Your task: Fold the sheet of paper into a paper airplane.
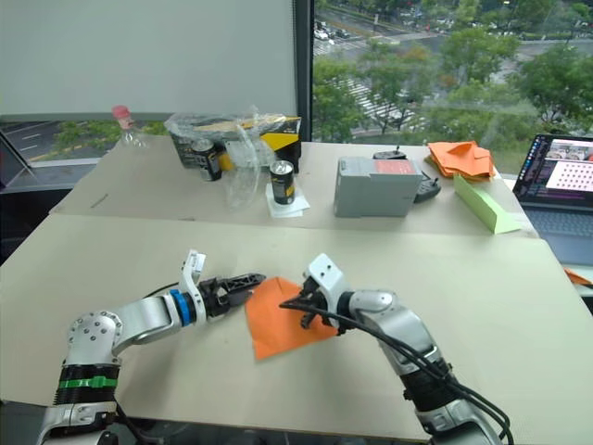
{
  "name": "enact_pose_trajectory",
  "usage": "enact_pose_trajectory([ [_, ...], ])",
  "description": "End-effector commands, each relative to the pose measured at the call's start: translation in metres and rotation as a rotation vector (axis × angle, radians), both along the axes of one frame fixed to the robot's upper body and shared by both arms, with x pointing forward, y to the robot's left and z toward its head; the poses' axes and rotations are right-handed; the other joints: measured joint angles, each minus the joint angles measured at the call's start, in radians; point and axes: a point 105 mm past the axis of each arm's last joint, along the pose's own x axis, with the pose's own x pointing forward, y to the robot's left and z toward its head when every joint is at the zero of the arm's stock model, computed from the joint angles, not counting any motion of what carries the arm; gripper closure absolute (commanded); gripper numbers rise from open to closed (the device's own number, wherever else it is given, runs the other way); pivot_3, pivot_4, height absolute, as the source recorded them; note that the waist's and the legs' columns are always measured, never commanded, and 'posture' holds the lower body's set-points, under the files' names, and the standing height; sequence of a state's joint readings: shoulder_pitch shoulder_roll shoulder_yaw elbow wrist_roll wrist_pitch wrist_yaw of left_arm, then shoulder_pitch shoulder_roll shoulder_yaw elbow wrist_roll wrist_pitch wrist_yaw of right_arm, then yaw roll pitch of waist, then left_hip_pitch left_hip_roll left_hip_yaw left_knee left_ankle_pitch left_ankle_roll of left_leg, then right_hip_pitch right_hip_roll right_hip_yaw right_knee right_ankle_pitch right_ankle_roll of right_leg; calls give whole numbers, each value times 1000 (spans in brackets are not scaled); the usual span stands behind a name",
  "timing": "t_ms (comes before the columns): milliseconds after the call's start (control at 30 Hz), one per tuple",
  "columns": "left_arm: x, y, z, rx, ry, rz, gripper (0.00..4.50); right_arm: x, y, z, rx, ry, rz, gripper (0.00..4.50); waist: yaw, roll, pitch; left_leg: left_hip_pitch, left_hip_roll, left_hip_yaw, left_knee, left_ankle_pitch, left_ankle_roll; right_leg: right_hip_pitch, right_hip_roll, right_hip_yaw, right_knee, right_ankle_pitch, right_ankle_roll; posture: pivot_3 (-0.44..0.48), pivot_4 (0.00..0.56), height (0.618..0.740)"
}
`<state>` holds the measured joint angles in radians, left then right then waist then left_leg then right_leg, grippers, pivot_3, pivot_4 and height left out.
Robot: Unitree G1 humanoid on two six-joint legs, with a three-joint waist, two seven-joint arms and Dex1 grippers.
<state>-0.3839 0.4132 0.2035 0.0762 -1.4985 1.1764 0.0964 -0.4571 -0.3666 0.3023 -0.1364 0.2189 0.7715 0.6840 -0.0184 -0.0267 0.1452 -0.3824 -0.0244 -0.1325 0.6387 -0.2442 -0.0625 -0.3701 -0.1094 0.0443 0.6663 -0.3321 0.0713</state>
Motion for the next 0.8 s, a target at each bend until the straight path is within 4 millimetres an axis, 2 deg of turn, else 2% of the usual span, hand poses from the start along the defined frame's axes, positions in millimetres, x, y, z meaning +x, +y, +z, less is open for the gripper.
enact_pose_trajectory([
  [33,-4,0,-10,16,46,-6,246,-2,3,7,14,-22,10,4500,0,0,0,0,0,0,0,0,0,0,0,0,0,0,0,0,150,740],
  [467,-1,36,-1,52,35,81,246,-5,7,5,19,-16,21,4500,-28,0,0,1,1,0,0,0,0,0,1,0,2,0,0,0,150,740],
  [800,-1,48,2,58,35,112,246,-6,6,4,19,-12,19,4500,-28,0,0,0,1,0,0,0,0,-1,1,0,3,0,0,0,150,740],
])
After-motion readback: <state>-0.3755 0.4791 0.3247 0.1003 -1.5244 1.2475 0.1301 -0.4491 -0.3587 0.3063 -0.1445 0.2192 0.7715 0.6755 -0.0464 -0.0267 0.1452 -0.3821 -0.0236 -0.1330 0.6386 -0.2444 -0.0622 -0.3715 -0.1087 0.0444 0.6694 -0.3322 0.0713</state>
